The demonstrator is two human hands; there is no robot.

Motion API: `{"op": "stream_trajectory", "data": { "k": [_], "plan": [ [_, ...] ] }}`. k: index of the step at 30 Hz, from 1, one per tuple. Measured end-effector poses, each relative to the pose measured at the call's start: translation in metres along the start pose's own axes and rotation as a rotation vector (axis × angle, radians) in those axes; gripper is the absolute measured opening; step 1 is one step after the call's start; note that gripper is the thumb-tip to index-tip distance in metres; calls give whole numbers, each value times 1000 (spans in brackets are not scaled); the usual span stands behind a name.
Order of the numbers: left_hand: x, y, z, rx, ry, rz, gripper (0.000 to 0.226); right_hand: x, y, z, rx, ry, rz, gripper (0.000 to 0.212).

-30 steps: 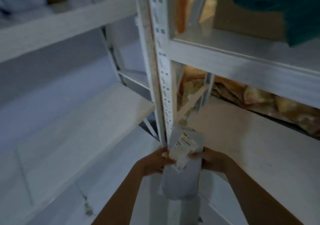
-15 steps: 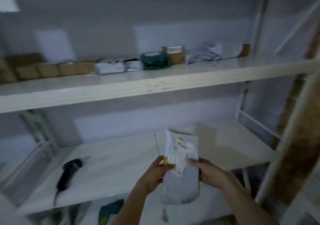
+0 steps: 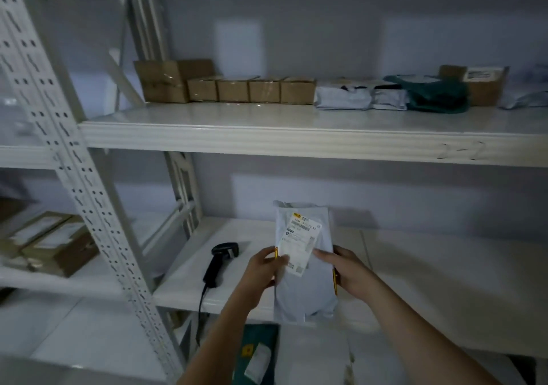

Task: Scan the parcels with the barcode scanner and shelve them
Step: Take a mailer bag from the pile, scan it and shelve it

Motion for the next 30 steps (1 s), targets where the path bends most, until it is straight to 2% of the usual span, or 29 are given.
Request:
{"op": "stream_trajectory", "data": {
  "k": [4,6,10,12,16,18,20,22,26,28,29,30],
  "plan": [
    [39,36,-6,71,50,86,29,49,-41,2,9,-7,-29,48],
    [59,52,-7,142,114,60,32,75,-60,4,6,-20,-44,50],
    [105,88,-6,241,273,67,21,125,-99,5,-27,-66,-72,48],
    [134,108,-5,289,266,153,11,151,-114,4,-32,-65,-40,47],
    [178,150,-11,516,114,447,11,191,-134,6,-32,-104,20,44],
    [195,166,-23,674,119,500,28,204,-139,11,-41,-129,31,46],
    [212,178,-44,810,196,463,51,214,-141,18,-37,-153,61,50],
    [226,182,-60,898,279,385,66,222,-140,25,-43,-180,87,58],
    [264,180,-92,887,333,216,68,221,-136,25,-5,-193,207,49],
    [285,176,-118,935,353,70,87,215,-136,27,10,-209,310,39],
    [288,172,-124,931,403,16,86,210,-137,28,22,-233,361,34],
    [283,171,-123,915,384,9,71,208,-135,32,37,-243,407,31]
  ]
}}
Point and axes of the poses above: each hand's wrist, its own x-axis towards the middle knuckle, its own y-axis out of the back of the hand, z = x × y, the point moved 2 cm from there along x, towards the middle knuckle, and after that the axes turned 13 degrees about z, right-handed, at the moved point
